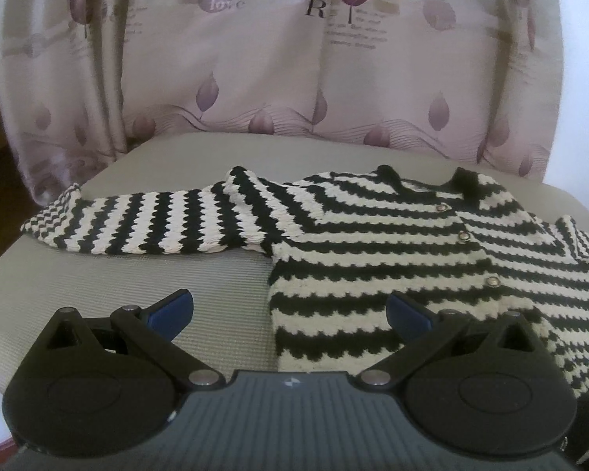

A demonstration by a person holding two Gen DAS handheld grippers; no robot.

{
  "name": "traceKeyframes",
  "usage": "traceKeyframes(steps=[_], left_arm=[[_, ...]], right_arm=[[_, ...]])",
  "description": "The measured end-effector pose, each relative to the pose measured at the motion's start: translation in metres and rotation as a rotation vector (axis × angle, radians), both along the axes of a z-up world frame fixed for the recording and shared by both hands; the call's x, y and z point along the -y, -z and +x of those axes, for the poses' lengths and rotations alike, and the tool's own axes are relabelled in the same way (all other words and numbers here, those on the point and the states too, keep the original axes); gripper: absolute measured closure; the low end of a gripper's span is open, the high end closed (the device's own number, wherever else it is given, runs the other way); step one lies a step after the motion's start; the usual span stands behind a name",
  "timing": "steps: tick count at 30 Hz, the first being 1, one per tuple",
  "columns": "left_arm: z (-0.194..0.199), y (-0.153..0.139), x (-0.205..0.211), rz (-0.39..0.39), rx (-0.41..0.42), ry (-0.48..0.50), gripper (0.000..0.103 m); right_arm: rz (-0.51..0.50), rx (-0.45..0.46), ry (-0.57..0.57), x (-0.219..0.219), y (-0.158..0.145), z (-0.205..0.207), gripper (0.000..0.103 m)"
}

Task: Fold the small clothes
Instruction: 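Move both tools over the striped cardigan toward its sleeves, then grasp the cardigan sleeve cuff with the left gripper and lift it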

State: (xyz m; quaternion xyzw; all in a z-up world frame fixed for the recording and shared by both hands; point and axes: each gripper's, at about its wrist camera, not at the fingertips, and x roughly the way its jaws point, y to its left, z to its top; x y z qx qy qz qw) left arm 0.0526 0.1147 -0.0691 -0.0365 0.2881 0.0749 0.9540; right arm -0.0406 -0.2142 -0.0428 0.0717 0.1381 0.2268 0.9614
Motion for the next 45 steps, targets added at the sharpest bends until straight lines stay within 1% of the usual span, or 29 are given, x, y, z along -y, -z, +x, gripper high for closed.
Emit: traceKeyframes(steps=[11, 14, 16, 18, 20, 24, 28, 36, 40, 43, 44, 45], left_arm=[[0.015, 0.009, -0.015, 0.017, -0.013, -0.076, 0.000], [0.018, 0.008, -0.023, 0.001, -0.011, -0.125, 0.000], [0.019, 0.006, -0.028, 0.006, -0.009, -0.163, 0.000], [0.019, 0.004, -0.032, 0.027, 0.004, -0.182, 0.000], [0.020, 0.002, -0.036, 0.039, 0.011, -0.184, 0.000], [0.024, 0.002, -0.052, -0.001, -0.008, -0.156, 0.000], [0.025, 0.006, -0.065, -0.020, -0.007, -0.186, 0.000], [0.030, 0.008, -0.087, 0.000, 0.007, -0.237, 0.000], [0.031, 0.009, -0.098, 0.008, 0.030, -0.242, 0.000], [0.026, 0.012, -0.109, 0.017, 0.102, -0.247, 0.000], [0.024, 0.012, -0.113, 0.024, 0.128, -0.261, 0.000], [0.024, 0.012, -0.117, 0.029, 0.137, -0.276, 0.000]], right_arm=[[-0.014, -0.046, -0.018, -0.011, 0.003, 0.010, 0.000], [-0.016, -0.057, -0.022, -0.015, 0.003, 0.013, 0.000], [-0.022, -0.063, -0.026, -0.018, 0.003, 0.015, 0.000], [-0.025, -0.068, -0.031, -0.021, 0.003, 0.017, 0.000], [-0.029, -0.072, -0.037, -0.024, 0.004, 0.018, 0.000], [-0.039, -0.076, -0.052, -0.031, 0.003, 0.021, 0.000], [-0.049, -0.076, -0.068, -0.036, 0.002, 0.025, 0.000], [-0.063, -0.083, -0.085, -0.046, 0.003, 0.033, 0.000], [-0.068, -0.091, -0.093, -0.051, 0.005, 0.035, 0.000], [-0.077, -0.094, -0.099, -0.054, 0.006, 0.035, 0.000], [-0.079, -0.096, -0.101, -0.055, 0.006, 0.036, 0.000], [-0.080, -0.098, -0.102, -0.056, 0.006, 0.036, 0.000]])
